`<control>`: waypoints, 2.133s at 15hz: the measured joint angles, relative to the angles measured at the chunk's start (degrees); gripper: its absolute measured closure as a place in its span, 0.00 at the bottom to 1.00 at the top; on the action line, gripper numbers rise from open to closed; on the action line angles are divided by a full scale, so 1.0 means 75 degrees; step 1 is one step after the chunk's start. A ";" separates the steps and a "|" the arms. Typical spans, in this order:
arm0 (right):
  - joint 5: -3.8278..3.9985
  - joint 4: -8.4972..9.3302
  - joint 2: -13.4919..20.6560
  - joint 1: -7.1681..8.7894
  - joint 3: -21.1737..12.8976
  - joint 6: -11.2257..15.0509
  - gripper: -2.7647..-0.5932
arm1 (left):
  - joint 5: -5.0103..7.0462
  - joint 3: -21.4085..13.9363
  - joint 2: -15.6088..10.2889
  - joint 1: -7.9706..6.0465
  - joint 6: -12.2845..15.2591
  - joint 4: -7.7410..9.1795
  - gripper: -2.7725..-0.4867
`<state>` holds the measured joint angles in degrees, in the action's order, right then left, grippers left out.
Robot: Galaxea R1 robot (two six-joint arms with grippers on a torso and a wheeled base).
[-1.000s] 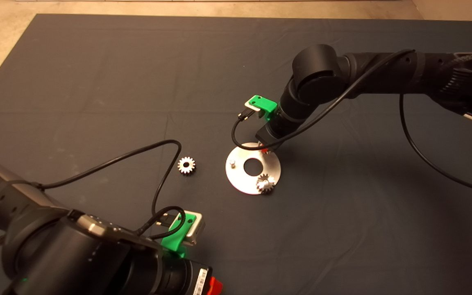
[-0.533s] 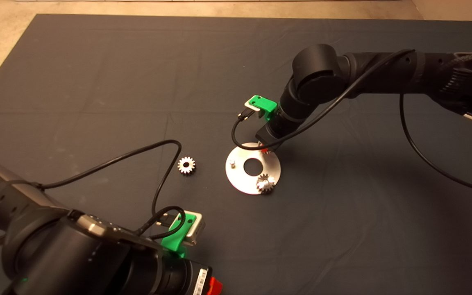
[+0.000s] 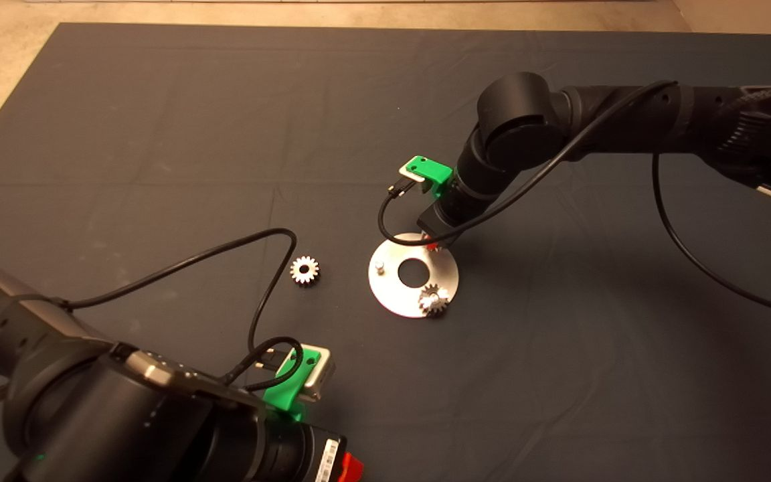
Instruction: Install three planetary gears onto the carrier pins
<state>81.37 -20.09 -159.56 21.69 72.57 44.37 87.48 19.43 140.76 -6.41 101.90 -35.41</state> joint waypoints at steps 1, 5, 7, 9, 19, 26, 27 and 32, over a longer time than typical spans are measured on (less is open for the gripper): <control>0.0000 -0.0003 0.0003 -0.0015 0.0000 0.0000 0.86 | 0.0003 0.0000 0.0000 0.0000 0.0000 0.0003 0.26; 0.0003 -0.0003 0.0002 -0.0037 0.0007 0.0000 0.86 | 0.0003 0.0000 0.0000 0.0000 0.0000 0.0003 0.26; 0.0003 -0.0003 0.0000 -0.0037 0.0007 0.0000 0.86 | 0.0003 0.0000 0.0000 0.0000 0.0000 0.0003 0.26; 0.0005 -0.0003 0.0003 -0.0037 0.0007 -0.0001 0.86 | 0.0003 0.0000 0.0000 0.0000 0.0000 0.0003 0.26; 0.0007 -0.0003 0.0003 -0.0035 0.0007 0.0000 0.73 | 0.0003 0.0000 0.0000 0.0000 -0.0003 0.0002 0.26; 0.0050 -0.0003 0.0003 -0.0036 -0.0018 0.0000 0.57 | 0.0003 0.0000 0.0000 0.0000 -0.0003 -0.0001 0.26; 0.0050 -0.0003 0.0000 -0.0036 -0.0044 0.0000 0.54 | 0.0003 0.0000 0.0000 0.0000 -0.0001 0.0003 0.26; 0.0127 -0.0003 0.0150 0.0013 -0.0528 0.0021 0.46 | 0.0003 0.0000 -0.0070 0.0000 -0.0008 0.0003 0.26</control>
<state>82.33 -20.11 -158.44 21.78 68.61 44.53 87.50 19.43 140.24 -6.41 101.84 -35.39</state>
